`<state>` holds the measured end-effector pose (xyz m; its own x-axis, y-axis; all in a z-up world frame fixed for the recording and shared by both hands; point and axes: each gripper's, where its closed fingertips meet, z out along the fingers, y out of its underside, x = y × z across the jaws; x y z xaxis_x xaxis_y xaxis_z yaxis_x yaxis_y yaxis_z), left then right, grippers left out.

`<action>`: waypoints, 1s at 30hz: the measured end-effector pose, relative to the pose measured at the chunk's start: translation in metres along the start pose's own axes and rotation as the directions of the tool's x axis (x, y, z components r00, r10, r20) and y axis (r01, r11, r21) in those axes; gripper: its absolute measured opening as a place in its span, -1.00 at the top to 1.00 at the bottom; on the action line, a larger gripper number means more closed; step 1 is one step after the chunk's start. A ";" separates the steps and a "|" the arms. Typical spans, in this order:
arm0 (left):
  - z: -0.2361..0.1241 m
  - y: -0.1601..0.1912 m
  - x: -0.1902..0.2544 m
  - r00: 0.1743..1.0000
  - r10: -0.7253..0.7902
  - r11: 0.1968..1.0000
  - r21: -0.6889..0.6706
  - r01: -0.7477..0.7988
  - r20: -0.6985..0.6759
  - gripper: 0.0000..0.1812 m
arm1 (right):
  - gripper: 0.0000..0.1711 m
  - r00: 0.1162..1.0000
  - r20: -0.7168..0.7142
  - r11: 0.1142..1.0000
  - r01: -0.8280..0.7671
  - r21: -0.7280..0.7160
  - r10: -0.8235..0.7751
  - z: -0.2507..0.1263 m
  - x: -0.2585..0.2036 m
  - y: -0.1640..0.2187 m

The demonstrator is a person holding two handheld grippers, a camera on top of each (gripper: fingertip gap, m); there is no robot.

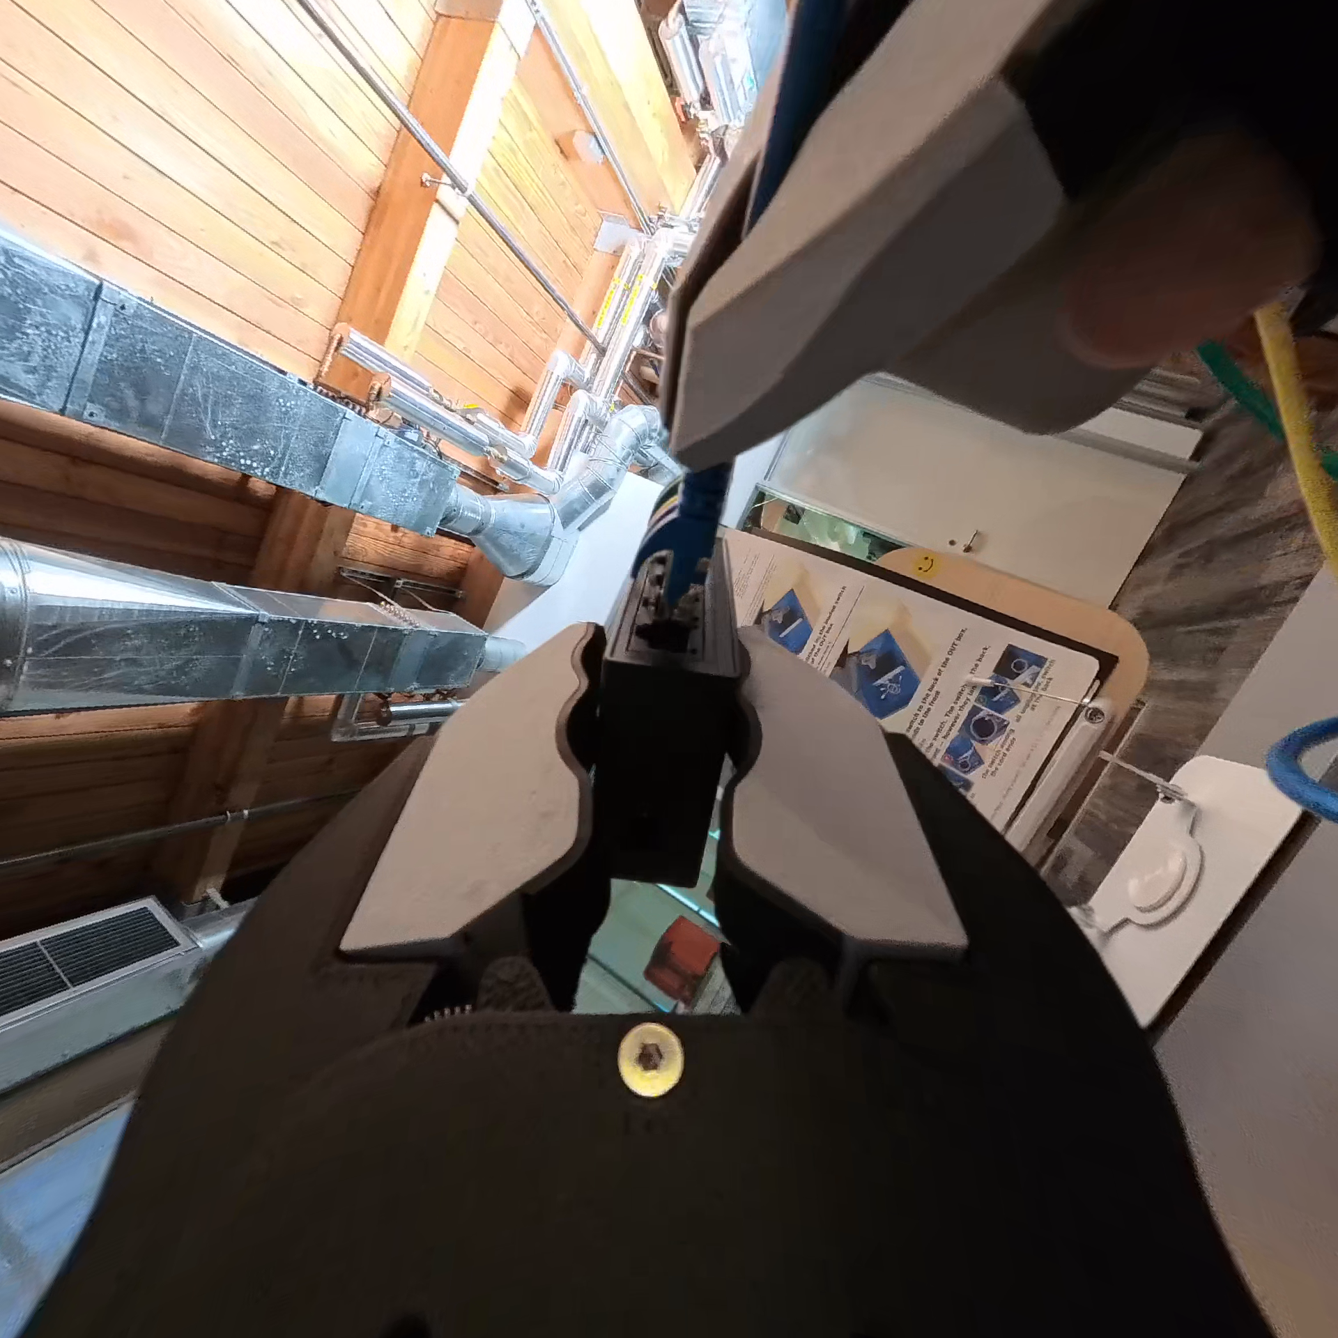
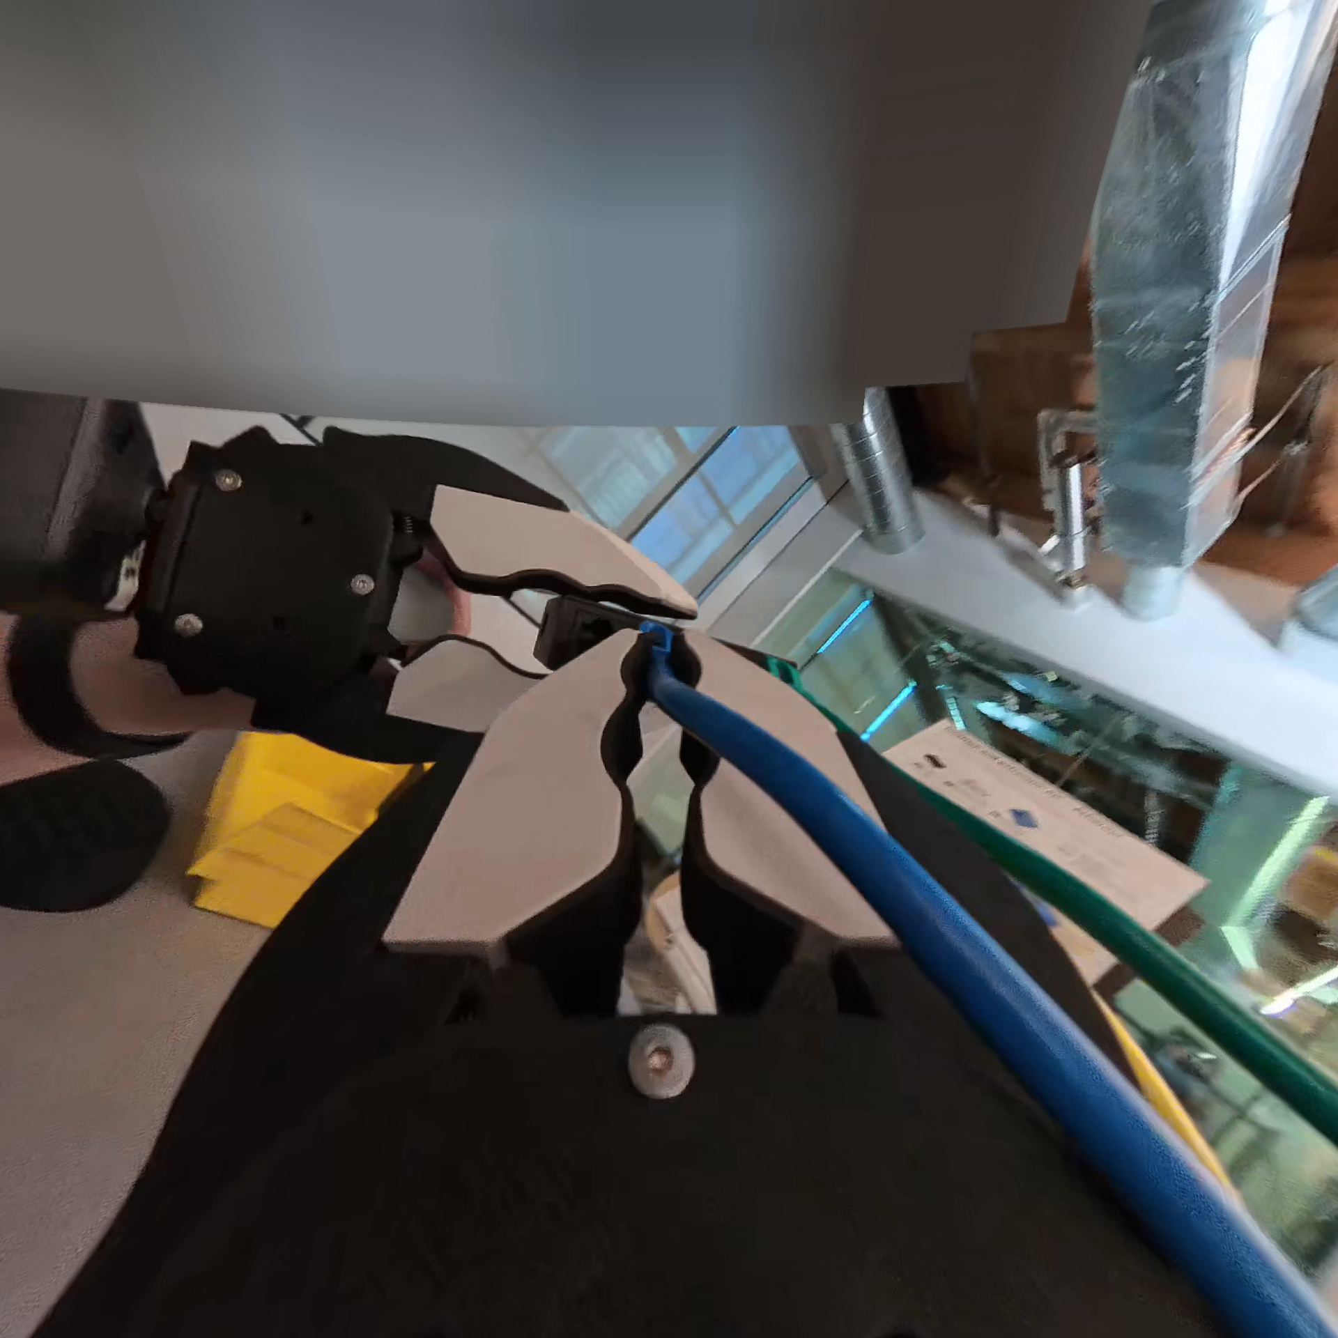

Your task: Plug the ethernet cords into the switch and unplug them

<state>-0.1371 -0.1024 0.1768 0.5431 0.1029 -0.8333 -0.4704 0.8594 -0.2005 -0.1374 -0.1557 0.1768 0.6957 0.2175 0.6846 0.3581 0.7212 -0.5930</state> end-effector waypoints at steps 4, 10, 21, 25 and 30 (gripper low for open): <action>0.000 0.002 -0.008 0.999 -0.042 0.999 -0.020 0.042 0.034 0.62 | 0.93 0.982 -0.080 0.985 0.172 0.002 -0.171 0.001 -0.008 -0.005; -0.001 0.000 -0.013 0.995 -0.096 0.995 -0.009 0.096 0.028 0.57 | 0.93 0.941 -0.177 0.956 0.293 0.005 -0.288 0.001 -0.014 -0.011; -0.004 0.002 -0.009 0.999 0.014 0.999 0.048 -0.016 0.042 0.66 | 0.92 0.972 -0.136 0.980 0.196 0.029 -0.191 0.005 -0.021 -0.008; -0.006 -0.005 -0.014 0.997 -0.037 0.996 0.079 0.031 0.066 0.62 | 0.93 0.933 -0.168 0.944 0.328 0.028 -0.319 0.002 -0.024 -0.015; -0.011 -0.015 -0.021 0.993 -0.079 0.991 0.117 0.068 0.088 0.60 | 0.92 0.849 -0.189 0.864 0.503 -0.001 -0.494 -0.001 -0.029 -0.028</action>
<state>-0.1491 -0.1232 0.1916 0.6376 0.0788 -0.7663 -0.3478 0.9171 -0.1951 -0.1666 -0.1826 0.1728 0.5313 -0.2963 0.7937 0.6601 0.7320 -0.1686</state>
